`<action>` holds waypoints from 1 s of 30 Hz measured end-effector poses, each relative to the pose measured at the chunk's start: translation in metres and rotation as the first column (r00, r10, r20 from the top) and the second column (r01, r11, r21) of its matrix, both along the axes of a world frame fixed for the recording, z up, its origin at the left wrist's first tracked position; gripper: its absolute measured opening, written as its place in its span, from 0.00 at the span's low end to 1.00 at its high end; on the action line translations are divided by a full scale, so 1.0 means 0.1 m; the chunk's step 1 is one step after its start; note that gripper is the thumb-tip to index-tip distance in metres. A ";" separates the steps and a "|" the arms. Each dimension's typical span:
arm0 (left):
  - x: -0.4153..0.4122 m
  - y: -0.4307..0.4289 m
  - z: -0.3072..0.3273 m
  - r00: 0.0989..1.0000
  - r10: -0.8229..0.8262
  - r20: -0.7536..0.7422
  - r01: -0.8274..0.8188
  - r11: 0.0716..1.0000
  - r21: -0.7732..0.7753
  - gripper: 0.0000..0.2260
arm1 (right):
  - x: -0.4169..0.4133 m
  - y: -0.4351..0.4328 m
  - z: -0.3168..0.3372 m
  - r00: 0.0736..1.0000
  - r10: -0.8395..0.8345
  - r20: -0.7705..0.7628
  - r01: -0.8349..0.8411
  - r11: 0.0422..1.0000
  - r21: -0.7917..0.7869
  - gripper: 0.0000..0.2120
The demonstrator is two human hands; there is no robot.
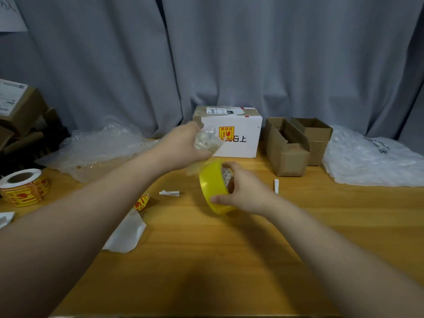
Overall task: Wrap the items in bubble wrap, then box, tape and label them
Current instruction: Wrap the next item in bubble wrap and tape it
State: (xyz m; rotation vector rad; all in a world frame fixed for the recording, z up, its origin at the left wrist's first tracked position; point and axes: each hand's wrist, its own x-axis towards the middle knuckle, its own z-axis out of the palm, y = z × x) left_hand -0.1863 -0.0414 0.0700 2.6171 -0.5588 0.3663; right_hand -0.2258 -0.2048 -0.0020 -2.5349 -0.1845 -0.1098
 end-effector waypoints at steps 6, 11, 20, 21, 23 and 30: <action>-0.01 -0.05 -0.01 0.972 -0.180 0.149 0.136 0.955 0.263 0.17 | -0.05 0.10 -0.13 0.991 -0.106 0.087 0.106 0.994 0.006 0.36; 0.06 -0.05 0.00 0.926 -0.287 0.244 0.178 0.904 0.389 0.15 | 0.15 -0.32 -0.25 0.876 -0.474 0.093 0.352 0.758 0.549 0.07; 0.14 0.02 0.19 0.909 -0.370 0.191 0.243 0.844 0.477 0.19 | 0.62 -0.49 -0.39 0.899 -0.412 -0.149 0.307 0.834 -0.458 0.13; 0.14 0.03 0.21 0.909 -0.377 0.178 0.257 0.842 0.474 0.19 | 0.62 -0.49 -0.35 0.905 -0.404 -0.131 0.279 0.798 -0.534 0.16; 0.15 0.03 0.25 0.901 -0.397 0.176 0.278 0.838 0.469 0.17 | 0.60 -0.48 -0.24 0.919 -0.369 -0.141 0.218 0.772 -0.598 0.18; 0.15 0.13 0.09 0.696 -0.523 0.491 0.229 0.811 0.539 0.11 | 0.43 -0.62 -0.09 0.885 -0.343 -0.315 0.438 0.842 0.314 0.14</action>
